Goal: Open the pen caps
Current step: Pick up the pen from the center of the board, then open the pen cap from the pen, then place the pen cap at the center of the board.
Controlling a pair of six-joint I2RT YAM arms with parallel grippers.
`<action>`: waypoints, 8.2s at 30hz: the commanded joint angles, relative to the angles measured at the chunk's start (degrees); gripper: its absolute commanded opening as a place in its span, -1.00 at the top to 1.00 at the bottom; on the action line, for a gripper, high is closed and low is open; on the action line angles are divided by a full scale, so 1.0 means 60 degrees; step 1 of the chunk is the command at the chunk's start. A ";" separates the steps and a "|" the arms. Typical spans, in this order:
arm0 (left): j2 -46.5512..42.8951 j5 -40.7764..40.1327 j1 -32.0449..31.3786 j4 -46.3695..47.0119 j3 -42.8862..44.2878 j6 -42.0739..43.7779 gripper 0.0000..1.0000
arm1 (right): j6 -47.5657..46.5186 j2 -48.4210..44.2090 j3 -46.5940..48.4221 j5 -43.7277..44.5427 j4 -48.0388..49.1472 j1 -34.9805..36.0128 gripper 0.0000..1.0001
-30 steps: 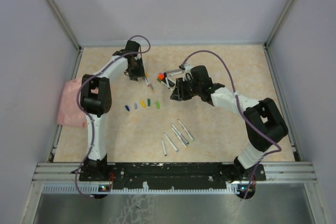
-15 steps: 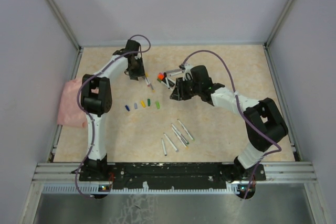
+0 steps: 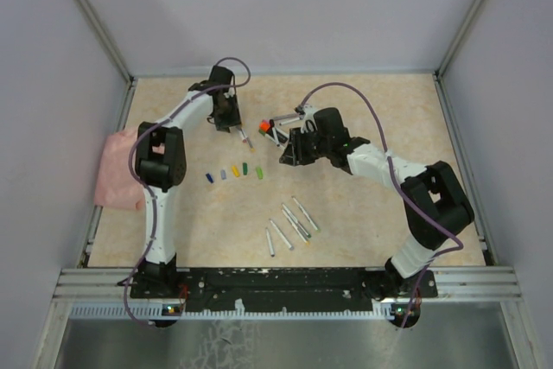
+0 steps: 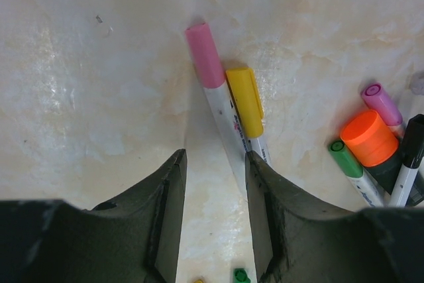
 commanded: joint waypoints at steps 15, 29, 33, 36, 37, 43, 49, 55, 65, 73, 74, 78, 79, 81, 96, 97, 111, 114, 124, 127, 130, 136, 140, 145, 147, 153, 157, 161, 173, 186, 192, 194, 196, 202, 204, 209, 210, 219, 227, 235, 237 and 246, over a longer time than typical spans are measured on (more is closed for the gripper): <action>0.0476 -0.1046 -0.0203 -0.0572 0.0275 0.0456 0.44 | 0.0013 -0.0069 -0.0171 -0.0035 0.0476 -0.0062 0.35; -0.0783 -0.1628 -0.0051 -0.0011 -0.1738 0.2307 0.46 | 0.0125 -0.0385 -0.0360 -0.0284 0.0655 -0.0066 0.34; -0.1016 -0.1457 0.0026 0.0161 -0.1968 0.2364 0.85 | 0.0255 -0.0650 -0.0486 -0.0517 0.1041 -0.0064 0.34; -0.1443 -0.1332 0.0075 0.0340 -0.2067 0.2308 1.00 | 0.0508 -0.1069 -0.0708 -0.0894 0.1728 -0.0065 0.34; -0.1666 -0.1262 0.0086 0.0459 -0.2159 0.2314 1.00 | 0.0670 -0.1280 -0.0900 -0.1029 0.2145 -0.0067 0.35; -0.3465 0.0783 0.0257 0.1388 -0.3010 0.2326 1.00 | 0.1684 -0.2596 -0.1578 -0.1489 0.4745 -0.0059 0.34; -0.5680 0.3922 0.0383 0.3593 -0.4638 0.1982 0.99 | 0.2302 -0.3546 -0.2062 -0.0651 0.6482 -0.0060 0.13; -0.7109 0.7168 0.0383 0.6810 -0.6391 0.0298 0.99 | 0.2704 -0.3819 -0.2232 0.0135 0.7639 -0.0059 -0.13; -0.7695 0.9675 0.0265 1.3501 -0.8814 -0.3955 0.99 | 0.4126 -0.3070 -0.1328 0.0876 0.7386 -0.0059 -0.17; -0.7478 0.9950 -0.0156 1.4036 -0.8737 -0.4173 0.99 | 0.4107 -0.2381 -0.0390 0.1027 0.6597 0.0107 -0.18; -0.7438 0.9973 -0.0213 1.4038 -0.8718 -0.4176 0.99 | 0.4081 -0.2312 -0.0306 0.0983 0.6595 0.0136 -0.18; -0.7351 1.0041 -0.0393 1.4088 -0.8652 -0.4202 0.99 | 0.3944 -0.2085 -0.0024 0.1048 0.6362 0.0259 -0.19; -0.7350 1.0041 -0.0424 1.4094 -0.8634 -0.4200 0.99 | 0.3929 -0.2020 0.0024 0.1104 0.6232 0.0274 -0.18; -0.7316 1.0048 -0.0471 1.4091 -0.8626 -0.4190 0.99 | 0.3875 -0.1948 0.0113 0.1116 0.6093 0.0320 -0.15; -0.7245 0.9866 -0.0510 1.3890 -0.8504 -0.4345 0.99 | 0.3122 -0.1696 0.0398 0.0920 0.5691 0.0810 0.57; -0.7236 0.9879 -0.0510 1.3890 -0.8471 -0.4373 0.99 | 0.3092 -0.1689 0.0391 0.0908 0.5706 0.0826 0.67; -0.8053 1.0228 0.0034 1.1399 -0.8296 -0.2193 -0.14 | 0.2644 -0.2260 0.0159 0.0459 0.5630 0.0587 1.00; -0.8249 0.9928 0.0298 1.0148 -0.7849 -0.1310 -0.18 | 0.2639 -0.2207 0.0240 -0.0102 0.5348 0.0454 1.00; -0.8013 0.7679 0.0574 0.6593 -0.5444 0.0275 -0.37 | 0.2318 -0.1980 0.0276 -0.1609 0.4873 0.0353 1.00; -0.7810 0.7802 0.0620 0.7426 -0.5596 -0.0900 -0.70 | 0.2212 -0.1969 0.0301 -0.1780 0.4727 0.0359 1.00; -0.7530 0.8783 0.0873 0.9208 -0.6241 -0.2677 -0.83 | 0.2197 -0.1899 0.0394 -0.1992 0.4411 0.0344 1.00; -0.7445 0.9169 0.0818 0.8894 -0.6123 -0.2248 -0.75 | 0.2360 -0.1828 0.0249 -0.2219 0.4383 0.0293 1.00; -0.7486 0.9499 0.0544 1.0259 -0.6712 -0.3009 -0.70 | 0.2545 -0.1703 0.0225 -0.2318 0.4552 0.0278 1.00; -0.7289 0.9459 0.0072 1.0526 -0.6809 -0.3113 -0.63 | 0.2614 -0.1593 0.0299 -0.2396 0.4537 0.0264 1.00; -0.7217 0.9349 -0.0128 1.0190 -0.6651 -0.2805 -0.59 | 0.2654 -0.1575 0.0289 -0.2410 0.4550 0.0264 1.00; -0.7130 0.9383 -0.0436 1.0143 -0.6583 -0.2595 -0.45 | 0.2708 -0.1571 0.0274 -0.2359 0.4570 0.0253 1.00; -0.7173 0.9565 -0.0457 1.0550 -0.6758 -0.2763 -0.39 | 0.2836 -0.1571 0.0230 -0.2344 0.4685 0.0207 1.00; -0.7160 0.9791 -0.0508 1.1036 -0.6902 -0.3015 -0.18 | 0.2976 -0.1520 0.0220 -0.2327 0.4775 0.0163 1.00; -0.6887 1.0031 -0.0740 1.0990 -0.6757 -0.3016 0.15 | 0.3128 -0.1470 0.0185 -0.2352 0.4895 0.0148 1.00; -0.6721 0.9858 -0.0747 1.0827 -0.6282 -0.2867 0.99 | 0.3297 -0.1352 0.0122 -0.2507 0.4934 0.0147 1.00; -0.6455 0.8846 -0.0435 1.0620 -0.5395 -0.2783 0.99 | 0.3685 -0.1355 -0.0234 -0.2804 0.5220 0.0146 1.00; -0.6298 0.8462 -0.0310 1.0716 -0.5070 -0.2795 0.99 | 0.3877 -0.1359 -0.0487 -0.2905 0.5443 0.0156 1.00; -0.6225 0.7958 -0.0217 1.0972 -0.4874 -0.2798 0.99 | 0.4028 -0.1398 -0.0798 -0.2943 0.5642 0.0176 1.00; -0.6378 0.6264 -0.0173 1.1010 -0.4700 -0.2466 0.99 | 0.4165 -0.1581 -0.1748 -0.3005 0.6149 0.0283 1.00; -0.6409 0.5966 -0.0173 1.0873 -0.4685 -0.2460 0.99 | 0.4177 -0.1625 -0.1950 -0.3038 0.6316 0.0295 1.00; -0.6495 0.5526 -0.0151 1.0658 -0.4797 -0.2470 0.99 | 0.4166 -0.1717 -0.2279 -0.3126 0.6574 0.0306 1.00; -0.6551 0.5477 -0.0143 1.0617 -0.4833 -0.2445 0.99 | 0.4172 -0.1741 -0.2333 -0.3141 0.6621 0.0298 1.00; -0.7477 0.5422 -0.0103 0.9954 -0.6380 -0.2414 0.99 | 0.3007 -0.2307 -0.2351 -0.2749 0.5133 0.0281 1.00; -0.7847 0.5761 0.0012 0.9404 -0.7775 -0.3120 0.99 | 0.1332 -0.3149 -0.2340 -0.1698 0.2581 0.0170 1.00; -0.7252 0.5505 -0.0557 0.7752 -0.8452 -0.3386 0.99 | 0.0638 -0.3832 -0.2784 -0.0463 0.0971 0.0081 1.00; -0.7159 0.4824 -0.1019 0.7301 -0.8479 -0.3066 0.99 | 0.0573 -0.3953 -0.2962 -0.0256 0.0732 0.0081 1.00; -0.5789 0.2560 -0.2708 0.5594 -0.7873 -0.3097 1.00 | 0.0670 -0.4606 -0.3765 0.0583 0.0039 0.0018 1.00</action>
